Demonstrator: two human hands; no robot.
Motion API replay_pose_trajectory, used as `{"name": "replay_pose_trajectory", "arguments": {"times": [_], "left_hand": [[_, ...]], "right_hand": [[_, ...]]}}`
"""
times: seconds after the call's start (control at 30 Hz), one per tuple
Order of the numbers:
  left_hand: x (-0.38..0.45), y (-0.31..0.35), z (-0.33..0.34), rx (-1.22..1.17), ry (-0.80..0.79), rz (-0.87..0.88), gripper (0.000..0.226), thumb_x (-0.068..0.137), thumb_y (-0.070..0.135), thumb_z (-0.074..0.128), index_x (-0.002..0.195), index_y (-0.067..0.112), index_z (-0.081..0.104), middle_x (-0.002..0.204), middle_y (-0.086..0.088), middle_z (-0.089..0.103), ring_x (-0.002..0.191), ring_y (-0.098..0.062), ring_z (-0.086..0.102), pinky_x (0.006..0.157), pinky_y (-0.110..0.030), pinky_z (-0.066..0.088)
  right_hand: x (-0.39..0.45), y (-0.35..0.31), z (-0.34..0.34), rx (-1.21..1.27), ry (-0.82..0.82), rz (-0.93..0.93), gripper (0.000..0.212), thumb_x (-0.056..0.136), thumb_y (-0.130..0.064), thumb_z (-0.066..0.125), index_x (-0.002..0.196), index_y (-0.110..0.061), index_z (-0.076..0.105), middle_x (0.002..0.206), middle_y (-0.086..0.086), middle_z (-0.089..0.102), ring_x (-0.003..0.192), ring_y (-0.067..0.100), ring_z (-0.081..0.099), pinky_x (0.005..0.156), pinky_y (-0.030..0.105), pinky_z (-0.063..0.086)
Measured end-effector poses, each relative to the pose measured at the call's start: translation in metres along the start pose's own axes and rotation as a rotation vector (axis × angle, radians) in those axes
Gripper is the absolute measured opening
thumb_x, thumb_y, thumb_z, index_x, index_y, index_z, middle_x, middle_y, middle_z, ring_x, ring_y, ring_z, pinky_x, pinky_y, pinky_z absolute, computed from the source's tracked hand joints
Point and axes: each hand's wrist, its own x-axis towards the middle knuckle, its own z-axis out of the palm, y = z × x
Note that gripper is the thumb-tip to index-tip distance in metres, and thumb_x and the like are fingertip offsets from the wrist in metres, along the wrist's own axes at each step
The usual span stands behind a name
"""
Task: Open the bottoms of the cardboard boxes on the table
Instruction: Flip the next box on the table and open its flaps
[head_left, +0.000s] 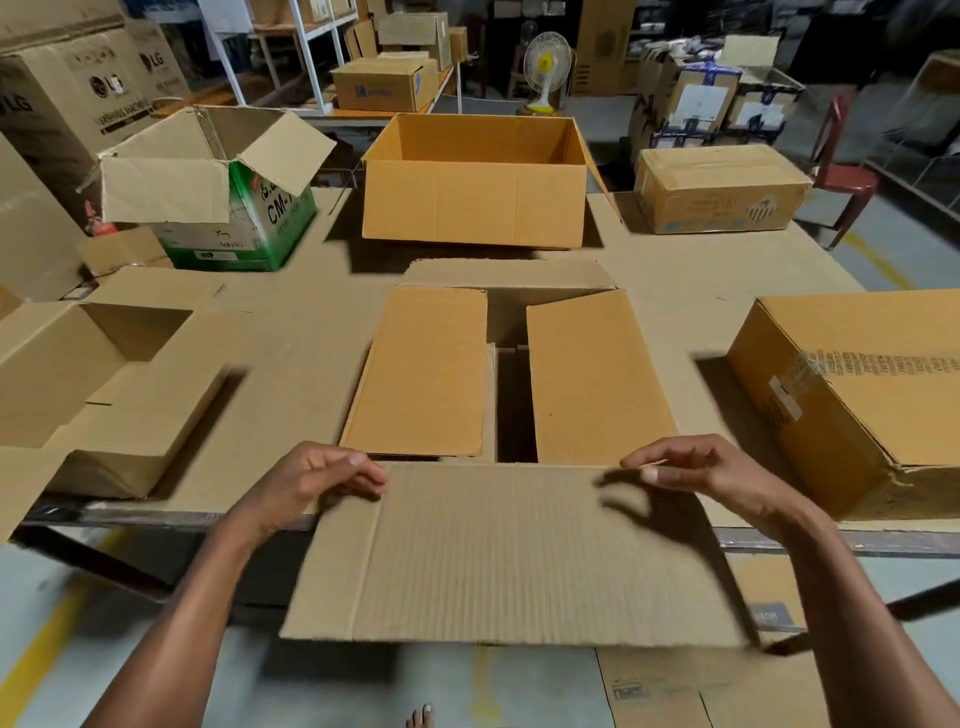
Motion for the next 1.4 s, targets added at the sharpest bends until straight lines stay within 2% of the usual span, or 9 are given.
{"name": "replay_pose_trajectory", "arguments": {"times": [0.07,0.17,0.37,0.5,0.67,0.83,0.97,1.13,1.4], "left_hand": [[0.004,-0.003,0.013,0.151,-0.071,-0.042,0.073,0.072,0.076,0.067,0.11,0.014,0.076,0.109,-0.001,0.076,0.105,-0.017,0.071,0.094,-0.031,0.054],[0.014,-0.01,0.041,0.41,-0.148,-0.113,0.041,0.087,0.058,0.064,0.123,0.038,0.066,0.124,0.02,0.066,0.114,0.005,0.059,0.105,-0.03,0.047],[0.037,0.008,0.125,0.461,-0.009,-0.004,0.028,0.095,0.039,0.062,0.123,0.038,0.061,0.118,0.021,0.059,0.106,0.008,0.054,0.091,-0.018,0.046],[0.072,0.033,0.164,0.398,0.074,0.075,0.038,0.097,0.037,0.059,0.133,0.028,0.058,0.127,0.011,0.06,0.111,0.0,0.057,0.097,-0.024,0.047],[0.124,0.057,0.19,0.477,-0.078,-0.16,0.058,0.1,0.046,0.048,0.151,0.02,0.036,0.154,-0.003,0.043,0.138,-0.024,0.045,0.11,-0.039,0.039],[0.146,0.057,0.185,0.534,0.012,-0.422,0.084,0.099,0.053,0.045,0.16,0.013,0.002,0.167,-0.012,0.003,0.153,-0.039,0.003,0.12,-0.053,0.018],[0.135,0.075,0.175,0.596,0.186,-0.235,0.096,0.096,0.054,0.053,0.159,0.019,-0.01,0.166,-0.005,-0.018,0.152,-0.031,-0.017,0.121,-0.054,0.009],[0.136,0.095,0.118,0.823,0.426,-0.044,0.094,0.093,0.06,0.051,0.156,0.037,-0.014,0.166,-0.001,-0.016,0.147,-0.039,-0.026,0.11,-0.059,-0.019],[0.127,0.052,0.028,0.901,0.553,-0.342,0.09,0.087,0.072,0.047,0.156,0.044,-0.003,0.168,-0.004,-0.007,0.147,-0.052,-0.014,0.116,-0.068,-0.007]], "right_hand": [[0.006,0.004,0.013,-0.095,-0.038,0.018,0.039,0.074,-0.024,0.083,0.111,-0.015,0.075,0.112,0.001,0.075,0.109,0.02,0.068,0.089,0.024,0.055],[0.015,0.013,0.039,-0.353,0.067,-0.021,0.062,0.058,-0.06,0.086,0.115,-0.041,0.07,0.116,-0.016,0.069,0.102,0.011,0.063,0.09,0.034,0.055],[0.036,0.046,0.099,-0.962,0.306,-0.126,0.082,0.072,-0.053,0.081,0.144,-0.041,0.041,0.145,-0.011,0.046,0.126,0.019,0.036,0.087,0.039,0.033],[0.04,0.054,0.112,-0.958,0.418,-0.114,0.074,0.074,-0.038,0.08,0.139,-0.037,0.043,0.135,-0.006,0.053,0.119,0.021,0.04,0.079,0.038,0.036],[0.041,0.056,0.115,-0.951,0.454,-0.123,0.074,0.073,-0.036,0.08,0.138,-0.035,0.045,0.133,-0.006,0.054,0.118,0.021,0.041,0.079,0.036,0.036],[0.041,0.054,0.117,-0.906,0.475,-0.139,0.071,0.067,-0.034,0.083,0.131,-0.036,0.05,0.125,-0.006,0.056,0.115,0.019,0.041,0.079,0.036,0.036],[0.04,0.058,0.116,-0.874,0.489,-0.158,0.076,0.065,-0.031,0.085,0.132,-0.034,0.051,0.126,-0.006,0.055,0.119,0.02,0.038,0.078,0.035,0.032],[0.041,0.058,0.118,-0.848,0.505,-0.161,0.075,0.065,-0.027,0.086,0.132,-0.033,0.053,0.129,-0.005,0.055,0.123,0.021,0.037,0.082,0.034,0.029],[0.042,0.058,0.117,-0.862,0.497,-0.144,0.076,0.064,-0.033,0.089,0.131,-0.033,0.054,0.127,-0.006,0.056,0.122,0.02,0.037,0.082,0.033,0.028]]}}
